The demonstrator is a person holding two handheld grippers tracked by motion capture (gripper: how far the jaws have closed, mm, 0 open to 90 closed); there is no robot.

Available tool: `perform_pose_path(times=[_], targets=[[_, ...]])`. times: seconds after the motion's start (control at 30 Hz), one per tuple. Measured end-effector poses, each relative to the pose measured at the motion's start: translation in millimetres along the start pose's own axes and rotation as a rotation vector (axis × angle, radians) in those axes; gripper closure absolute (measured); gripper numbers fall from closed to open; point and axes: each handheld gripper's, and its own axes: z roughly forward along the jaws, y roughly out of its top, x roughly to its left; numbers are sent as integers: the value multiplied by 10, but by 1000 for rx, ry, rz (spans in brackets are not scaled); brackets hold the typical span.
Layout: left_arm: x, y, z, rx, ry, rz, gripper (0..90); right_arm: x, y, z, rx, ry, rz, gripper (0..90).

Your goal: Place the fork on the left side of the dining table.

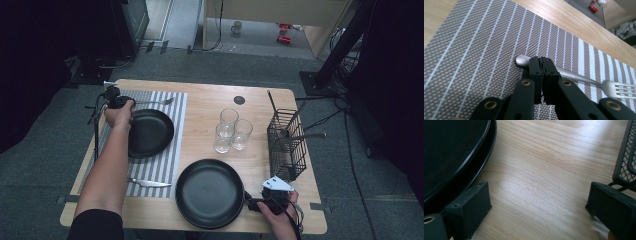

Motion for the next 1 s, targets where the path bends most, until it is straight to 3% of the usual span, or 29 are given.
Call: perform_pose_path(times=[0.13, 0.27, 0.37, 0.77, 1.0], targets=[[-40, 17, 27, -1, 6, 33, 833, 0, 0, 0, 0, 0, 0, 48], [-23, 18, 55, -20, -23, 8, 822, 0, 0, 0, 0, 0, 0, 48], [-30, 16, 59, -25, -28, 14, 797, 0, 0, 0, 0, 0, 0, 48], [-114, -11, -18, -45, -86, 94, 542, 0, 0, 0, 0, 0, 0, 48], [-167, -50, -170, -111, -139, 131, 445, 0, -1, 0, 0, 0, 0, 48]])
